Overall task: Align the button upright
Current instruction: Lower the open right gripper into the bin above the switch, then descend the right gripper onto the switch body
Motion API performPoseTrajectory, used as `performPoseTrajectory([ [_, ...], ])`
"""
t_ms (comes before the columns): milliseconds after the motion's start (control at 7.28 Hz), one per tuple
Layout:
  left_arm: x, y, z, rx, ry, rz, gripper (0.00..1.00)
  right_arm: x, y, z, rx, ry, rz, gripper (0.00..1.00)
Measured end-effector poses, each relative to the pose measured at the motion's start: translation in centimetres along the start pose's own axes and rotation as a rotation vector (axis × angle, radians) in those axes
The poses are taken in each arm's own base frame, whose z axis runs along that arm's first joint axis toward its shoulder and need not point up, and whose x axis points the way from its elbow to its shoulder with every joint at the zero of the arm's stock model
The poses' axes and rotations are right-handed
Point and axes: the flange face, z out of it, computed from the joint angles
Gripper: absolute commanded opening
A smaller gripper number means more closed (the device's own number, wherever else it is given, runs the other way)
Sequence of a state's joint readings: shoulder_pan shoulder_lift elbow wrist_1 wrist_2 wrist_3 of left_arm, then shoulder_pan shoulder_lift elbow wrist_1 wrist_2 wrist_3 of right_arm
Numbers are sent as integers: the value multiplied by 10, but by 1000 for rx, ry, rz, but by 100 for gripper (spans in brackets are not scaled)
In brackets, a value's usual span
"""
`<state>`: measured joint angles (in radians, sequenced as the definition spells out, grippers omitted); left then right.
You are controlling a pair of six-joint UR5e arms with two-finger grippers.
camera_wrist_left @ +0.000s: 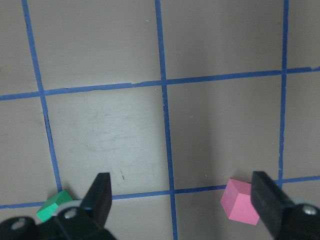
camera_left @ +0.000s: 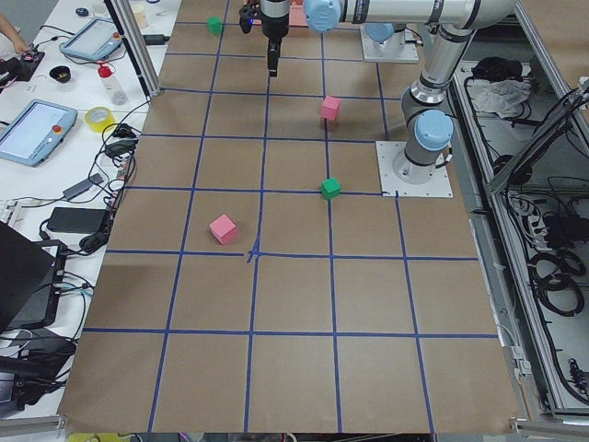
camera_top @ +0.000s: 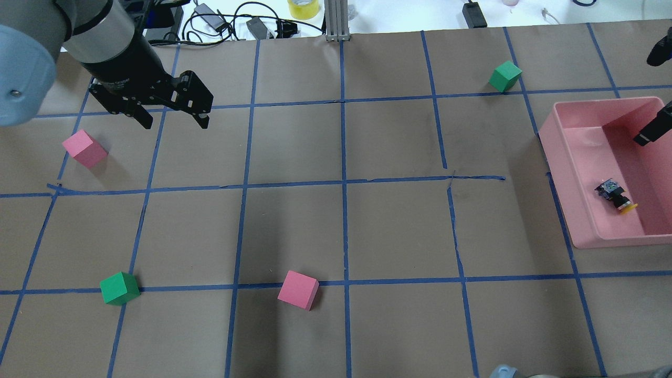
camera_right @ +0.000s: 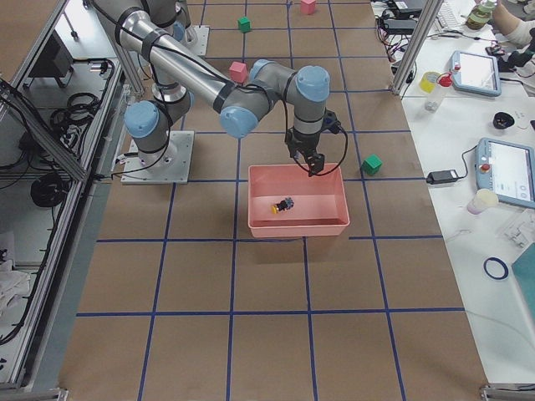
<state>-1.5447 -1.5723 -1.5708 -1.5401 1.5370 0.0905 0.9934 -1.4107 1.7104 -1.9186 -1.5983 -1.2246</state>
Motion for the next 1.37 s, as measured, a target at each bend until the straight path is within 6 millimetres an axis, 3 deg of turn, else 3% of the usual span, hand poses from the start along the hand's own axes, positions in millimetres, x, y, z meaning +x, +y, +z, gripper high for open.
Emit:
performPoseTrajectory([
  [412,0,0,1,-1,0,0,100,2,2,34,-20,-46,-163,100],
  [961,0,0,1,-2,-1,0,100,44,28,85,-14,-30,-361,100],
  [1373,0,0,1,-2,-1,0,100,42,31,127,-12,-5,-421,100],
])
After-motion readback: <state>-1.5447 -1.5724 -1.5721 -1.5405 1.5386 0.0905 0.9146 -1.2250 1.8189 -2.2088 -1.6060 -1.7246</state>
